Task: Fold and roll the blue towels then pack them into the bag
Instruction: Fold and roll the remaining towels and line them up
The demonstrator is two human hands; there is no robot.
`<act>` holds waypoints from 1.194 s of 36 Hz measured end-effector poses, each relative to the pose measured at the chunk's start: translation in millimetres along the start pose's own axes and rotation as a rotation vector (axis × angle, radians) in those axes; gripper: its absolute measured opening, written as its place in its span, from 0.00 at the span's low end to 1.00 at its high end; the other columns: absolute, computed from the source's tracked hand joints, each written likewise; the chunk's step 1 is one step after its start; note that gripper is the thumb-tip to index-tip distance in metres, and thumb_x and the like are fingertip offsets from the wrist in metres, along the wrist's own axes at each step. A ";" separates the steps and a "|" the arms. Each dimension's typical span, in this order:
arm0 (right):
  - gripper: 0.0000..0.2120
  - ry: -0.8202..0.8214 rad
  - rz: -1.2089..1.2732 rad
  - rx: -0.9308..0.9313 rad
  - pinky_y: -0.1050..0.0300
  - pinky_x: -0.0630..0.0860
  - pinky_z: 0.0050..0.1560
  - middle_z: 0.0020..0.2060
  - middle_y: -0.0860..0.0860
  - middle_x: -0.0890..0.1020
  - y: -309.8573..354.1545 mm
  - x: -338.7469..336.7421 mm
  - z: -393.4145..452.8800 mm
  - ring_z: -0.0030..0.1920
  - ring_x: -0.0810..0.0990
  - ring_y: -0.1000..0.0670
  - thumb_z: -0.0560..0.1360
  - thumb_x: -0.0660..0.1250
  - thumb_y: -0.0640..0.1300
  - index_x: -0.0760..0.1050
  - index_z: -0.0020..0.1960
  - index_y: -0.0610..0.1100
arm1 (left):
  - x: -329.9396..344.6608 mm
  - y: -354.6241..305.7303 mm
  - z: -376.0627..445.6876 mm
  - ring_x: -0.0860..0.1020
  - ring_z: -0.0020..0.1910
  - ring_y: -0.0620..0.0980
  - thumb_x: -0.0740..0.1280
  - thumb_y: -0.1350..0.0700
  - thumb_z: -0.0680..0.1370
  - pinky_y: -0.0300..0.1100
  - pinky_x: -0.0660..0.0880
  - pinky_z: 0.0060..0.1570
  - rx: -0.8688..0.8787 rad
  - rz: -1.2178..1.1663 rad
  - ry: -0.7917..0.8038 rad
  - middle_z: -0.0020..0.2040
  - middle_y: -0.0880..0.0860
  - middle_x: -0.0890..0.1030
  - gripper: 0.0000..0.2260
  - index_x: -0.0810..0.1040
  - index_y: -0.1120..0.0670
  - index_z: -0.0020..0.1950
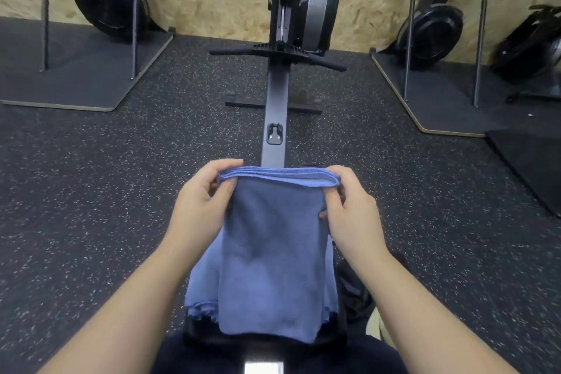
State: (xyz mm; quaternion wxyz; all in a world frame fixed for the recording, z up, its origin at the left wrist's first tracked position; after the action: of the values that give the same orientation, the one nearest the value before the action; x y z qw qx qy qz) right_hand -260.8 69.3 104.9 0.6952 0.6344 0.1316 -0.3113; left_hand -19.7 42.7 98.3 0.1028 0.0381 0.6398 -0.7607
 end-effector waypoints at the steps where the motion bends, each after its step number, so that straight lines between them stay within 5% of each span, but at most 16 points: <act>1: 0.11 -0.001 -0.004 0.001 0.53 0.77 0.44 0.35 0.53 0.81 -2.7 2.6 3.9 0.38 0.82 0.50 0.81 0.57 0.46 0.69 0.51 0.64 | 1.6 3.0 4.5 0.77 0.37 0.42 0.62 0.62 0.81 0.50 0.80 0.47 0.001 -0.001 -0.005 0.41 0.39 0.81 0.19 0.79 0.36 0.50; 11: 0.11 0.018 0.017 0.083 0.45 0.80 0.37 0.33 0.52 0.80 -45.6 36.5 37.6 0.33 0.81 0.57 0.81 0.56 0.46 0.71 0.55 0.61 | 20.3 47.5 40.1 0.75 0.33 0.37 0.57 0.67 0.81 0.36 0.79 0.38 -0.101 0.004 0.007 0.38 0.34 0.81 0.20 0.82 0.47 0.45; 16: 0.11 0.030 0.012 0.103 0.50 0.79 0.38 0.36 0.53 0.81 -67.1 56.2 52.1 0.33 0.81 0.57 0.81 0.57 0.44 0.73 0.54 0.58 | 25.9 84.9 51.8 0.70 0.27 0.38 0.57 0.70 0.79 0.50 0.80 0.44 -0.193 0.058 -0.008 0.27 0.40 0.76 0.20 0.81 0.51 0.38; 21: 0.09 0.062 -0.011 0.152 0.55 0.76 0.42 0.40 0.51 0.82 -87.9 77.8 61.8 0.35 0.82 0.55 0.81 0.56 0.44 0.72 0.56 0.53 | 34.6 113.3 60.1 0.74 0.34 0.35 0.57 0.68 0.80 0.53 0.79 0.52 -0.225 0.069 0.006 0.41 0.42 0.80 0.19 0.81 0.48 0.45; 27: 0.08 0.071 -0.046 0.207 0.51 0.76 0.46 0.45 0.52 0.81 -109.5 96.0 69.7 0.42 0.82 0.49 0.81 0.57 0.46 0.70 0.59 0.48 | 44.7 139.1 64.7 0.78 0.56 0.58 0.59 0.64 0.80 0.48 0.73 0.61 -0.215 0.231 0.060 0.55 0.56 0.82 0.15 0.81 0.50 0.57; 32: 0.12 0.093 -0.083 0.221 0.55 0.67 0.43 0.41 0.57 0.78 -115.1 99.9 73.0 0.48 0.77 0.49 0.81 0.59 0.46 0.69 0.63 0.45 | 60.0 130.9 58.2 0.72 0.55 0.33 0.61 0.66 0.79 0.25 0.63 0.54 -0.104 0.398 0.201 0.53 0.41 0.75 0.18 0.75 0.50 0.65; 35: 0.18 0.112 -0.059 0.244 0.56 0.67 0.46 0.40 0.59 0.77 -119.6 102.7 71.8 0.49 0.77 0.50 0.80 0.62 0.45 0.65 0.67 0.43 | 62.5 150.9 57.6 0.60 0.74 0.45 0.62 0.63 0.80 0.38 0.56 0.70 -0.113 0.474 0.286 0.72 0.48 0.67 0.22 0.68 0.52 0.73; 38: 0.26 0.184 -0.061 0.240 0.58 0.68 0.51 0.50 0.56 0.79 -121.2 109.0 64.1 0.54 0.76 0.51 0.78 0.65 0.44 0.58 0.72 0.43 | 59.5 157.7 48.1 0.56 0.77 0.48 0.62 0.59 0.81 0.56 0.55 0.74 -0.171 0.503 0.316 0.79 0.46 0.53 0.24 0.63 0.46 0.76; 43: 0.29 0.275 -0.117 0.153 0.58 0.65 0.62 0.69 0.52 0.71 -111.2 109.2 35.3 0.67 0.70 0.50 0.77 0.65 0.43 0.57 0.74 0.46 | 59.5 137.9 18.1 0.59 0.76 0.50 0.62 0.56 0.81 0.50 0.56 0.70 -0.040 0.673 0.360 0.79 0.45 0.52 0.24 0.61 0.42 0.76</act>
State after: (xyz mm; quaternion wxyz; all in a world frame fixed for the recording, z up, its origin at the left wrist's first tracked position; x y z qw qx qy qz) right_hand -250.7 6.1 -41.5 0.6010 0.7134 0.2382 -0.2706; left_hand -48.2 -3.6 -42.9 0.2336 0.3772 0.6141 -0.6527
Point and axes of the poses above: each hand's wrist, its own z-axis towards the middle knuckle, its own x-axis out of the palm, y = z × x, the point moved 10 cm from there along z, towards the middle knuckle
